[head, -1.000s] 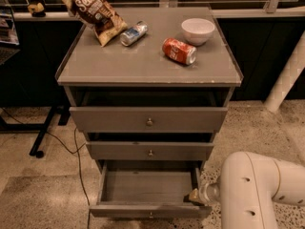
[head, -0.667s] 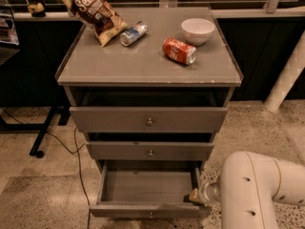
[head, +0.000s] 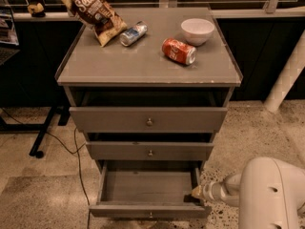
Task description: Open bottom drawer
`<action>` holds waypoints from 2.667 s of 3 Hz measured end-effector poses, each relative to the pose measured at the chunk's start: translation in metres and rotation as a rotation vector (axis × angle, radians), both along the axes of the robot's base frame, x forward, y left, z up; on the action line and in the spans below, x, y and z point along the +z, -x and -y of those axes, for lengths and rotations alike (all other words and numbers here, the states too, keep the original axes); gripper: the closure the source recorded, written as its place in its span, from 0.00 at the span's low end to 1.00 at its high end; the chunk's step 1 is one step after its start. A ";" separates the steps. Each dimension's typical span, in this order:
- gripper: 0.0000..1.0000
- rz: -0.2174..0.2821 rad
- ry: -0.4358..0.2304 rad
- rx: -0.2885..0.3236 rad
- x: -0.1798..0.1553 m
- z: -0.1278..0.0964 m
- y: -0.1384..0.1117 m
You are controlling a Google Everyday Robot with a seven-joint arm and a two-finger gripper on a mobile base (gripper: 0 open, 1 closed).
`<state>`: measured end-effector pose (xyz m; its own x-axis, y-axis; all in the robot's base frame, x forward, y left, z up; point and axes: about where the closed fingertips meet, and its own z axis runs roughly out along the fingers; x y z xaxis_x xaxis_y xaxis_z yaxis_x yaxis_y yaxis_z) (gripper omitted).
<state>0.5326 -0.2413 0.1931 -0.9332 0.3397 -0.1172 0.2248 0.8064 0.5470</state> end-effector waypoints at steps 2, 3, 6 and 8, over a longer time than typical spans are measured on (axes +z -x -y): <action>0.58 0.001 -0.002 -0.001 0.000 0.000 0.000; 0.34 0.001 -0.002 -0.001 0.000 0.000 0.000; 0.00 0.083 -0.042 0.009 0.025 0.000 0.008; 0.00 0.121 -0.027 0.015 0.042 -0.003 0.012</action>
Offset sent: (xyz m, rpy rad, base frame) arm -0.0002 0.0002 0.0002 0.0018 -0.0012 -0.0008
